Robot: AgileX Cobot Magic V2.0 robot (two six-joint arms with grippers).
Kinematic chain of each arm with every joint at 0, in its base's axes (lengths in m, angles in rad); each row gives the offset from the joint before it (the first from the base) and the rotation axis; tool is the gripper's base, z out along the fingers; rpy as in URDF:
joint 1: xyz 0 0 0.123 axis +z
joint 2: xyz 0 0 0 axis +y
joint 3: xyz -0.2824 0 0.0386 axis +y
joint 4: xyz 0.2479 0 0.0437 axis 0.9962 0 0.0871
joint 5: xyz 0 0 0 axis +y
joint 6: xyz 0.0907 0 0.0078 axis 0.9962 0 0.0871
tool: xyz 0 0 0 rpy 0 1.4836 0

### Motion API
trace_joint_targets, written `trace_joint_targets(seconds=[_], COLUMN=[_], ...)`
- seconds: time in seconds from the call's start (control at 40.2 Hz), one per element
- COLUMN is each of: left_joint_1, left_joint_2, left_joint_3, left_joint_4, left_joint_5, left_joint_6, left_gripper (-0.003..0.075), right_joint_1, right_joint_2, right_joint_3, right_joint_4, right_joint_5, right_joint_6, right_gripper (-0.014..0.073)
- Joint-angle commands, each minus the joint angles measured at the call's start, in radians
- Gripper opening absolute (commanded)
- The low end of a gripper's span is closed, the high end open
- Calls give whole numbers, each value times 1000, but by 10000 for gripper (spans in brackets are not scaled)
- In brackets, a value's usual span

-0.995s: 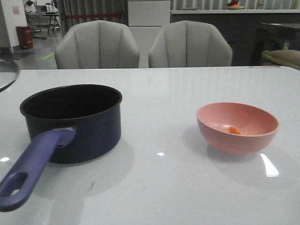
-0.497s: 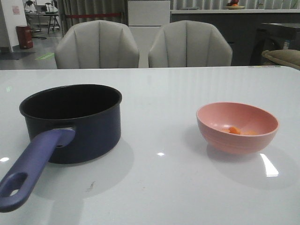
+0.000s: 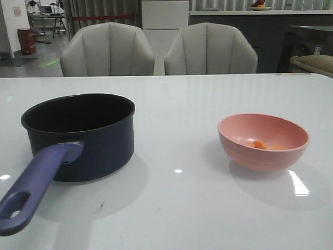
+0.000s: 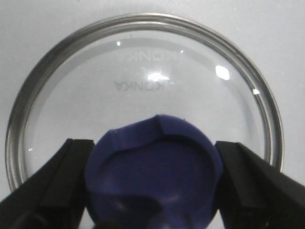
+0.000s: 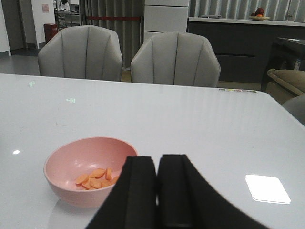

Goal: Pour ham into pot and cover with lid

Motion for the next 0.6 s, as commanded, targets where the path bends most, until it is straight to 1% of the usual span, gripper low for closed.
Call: trace_joint_targets(seconds=[0.0,0.224,0.373,0.572], left_joint_1=[1,1,-1,-36], left_joint_2=[-30,-30,-35,-118], left_joint_3=[-24,-24,-46,-65], left_joint_4=[-3,3,8,17], left_joint_5=[-44,-51,-11,5], left_joint_6=[0,0,0,0], left_gripper=[506,506,497,497], right_joint_1=[-4,-4,-4,-4], right_joint_2=[-20,-20,-20,-20], right_joint_3=[-4,-4,-4,-4], right_joint_4=[-2,-2,-2,-2], right_joint_5=[-84,-84,-84,-84], right_joint_6=[-8,-8,-8,-8], right_gripper=[150,150,150,150])
